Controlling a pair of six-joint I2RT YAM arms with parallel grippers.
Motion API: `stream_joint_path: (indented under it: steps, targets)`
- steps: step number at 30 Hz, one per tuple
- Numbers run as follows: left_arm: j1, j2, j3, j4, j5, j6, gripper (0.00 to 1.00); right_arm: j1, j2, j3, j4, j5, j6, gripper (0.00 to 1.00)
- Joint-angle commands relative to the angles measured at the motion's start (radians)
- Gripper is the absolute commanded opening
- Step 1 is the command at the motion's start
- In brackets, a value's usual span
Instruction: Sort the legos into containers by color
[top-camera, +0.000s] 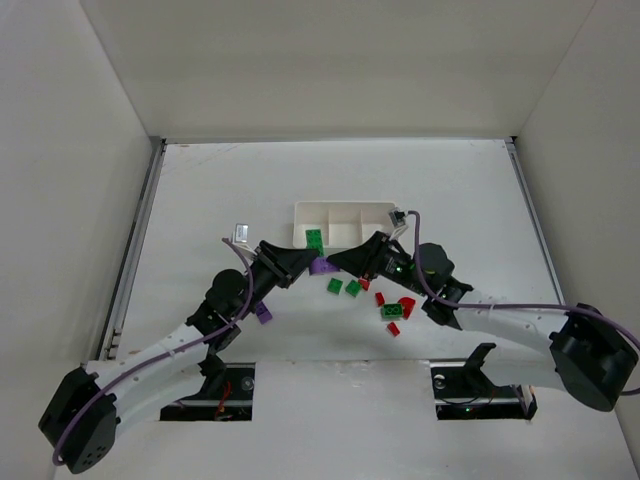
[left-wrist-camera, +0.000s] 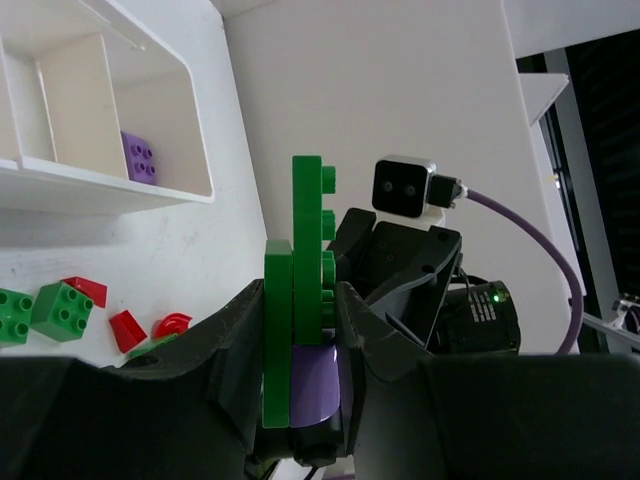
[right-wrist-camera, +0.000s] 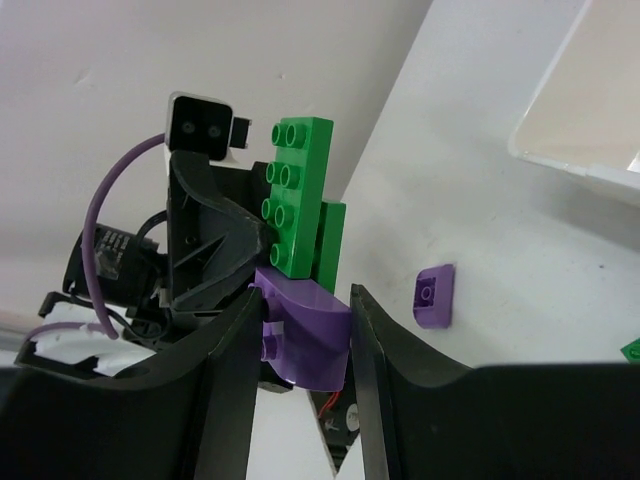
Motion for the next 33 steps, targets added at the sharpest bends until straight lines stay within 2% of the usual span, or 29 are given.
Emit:
stream_joint_path:
  steps: [1, 20, 25, 29, 33]
  targets:
    - [0.005, 0.03, -0.014, 0.0, -0.145, 0.032, 0.21, 0.028, -0.043, 0.059, -0.01, 0.031, -0.047, 0.27]
    - [0.03, 0.041, -0.028, 0.004, -0.198, 0.028, 0.2, 0.02, -0.107, 0.062, -0.021, 0.031, -0.038, 0.26]
    - [0.034, 0.048, -0.004, 0.004, -0.191, 0.038, 0.2, -0.001, -0.023, 0.073, -0.032, 0.034, -0.064, 0.3]
    - [0.05, 0.036, -0.008, -0.008, -0.186, 0.058, 0.2, -0.004, -0.018, 0.059, -0.154, 0.068, -0.128, 0.36]
    - [0.089, 0.005, -0.005, -0.045, -0.175, 0.093, 0.2, 0.066, -0.005, 0.091, -0.401, 0.175, -0.266, 0.43]
